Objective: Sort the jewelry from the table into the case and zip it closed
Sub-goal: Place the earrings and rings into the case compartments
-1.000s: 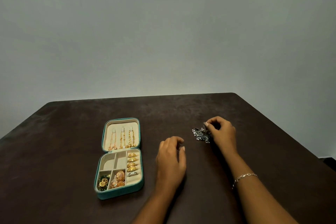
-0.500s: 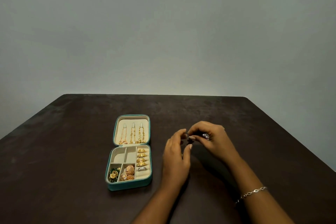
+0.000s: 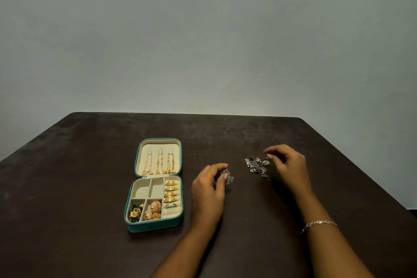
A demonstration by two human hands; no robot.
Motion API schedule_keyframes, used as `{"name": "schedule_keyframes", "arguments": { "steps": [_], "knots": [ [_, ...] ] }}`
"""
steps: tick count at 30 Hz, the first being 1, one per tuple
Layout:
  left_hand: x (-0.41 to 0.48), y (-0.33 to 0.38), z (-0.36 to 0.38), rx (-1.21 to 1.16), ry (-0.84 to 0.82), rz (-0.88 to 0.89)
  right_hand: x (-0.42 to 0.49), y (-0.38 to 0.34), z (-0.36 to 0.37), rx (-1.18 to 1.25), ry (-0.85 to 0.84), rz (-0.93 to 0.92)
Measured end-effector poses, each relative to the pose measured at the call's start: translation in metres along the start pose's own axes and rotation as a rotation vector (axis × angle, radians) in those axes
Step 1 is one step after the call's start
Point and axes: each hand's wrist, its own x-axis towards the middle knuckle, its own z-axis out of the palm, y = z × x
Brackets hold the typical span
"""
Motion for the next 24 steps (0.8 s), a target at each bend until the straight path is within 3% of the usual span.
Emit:
{"name": "schedule_keyframes", "arguments": {
  "steps": [3, 5, 14, 24],
  "knots": [
    [-0.001, 0.003, -0.001, -0.029, -0.018, -0.034, 0.004, 0.032, -0.011, -0.086, 0.138, 0.261],
    [-0.001, 0.003, 0.000, -0.034, -0.022, -0.045, 0.008, 0.043, -0.009, -0.140, 0.110, 0.341],
    [-0.002, 0.002, 0.001, -0.034, -0.026, -0.077, 0.025, 0.049, 0.003, -0.534, -0.212, 0.258],
    [-0.001, 0.000, 0.002, -0.022, -0.032, -0.090, 0.030, 0.049, 0.007, -0.553, -0.239, 0.196]
  ]
}}
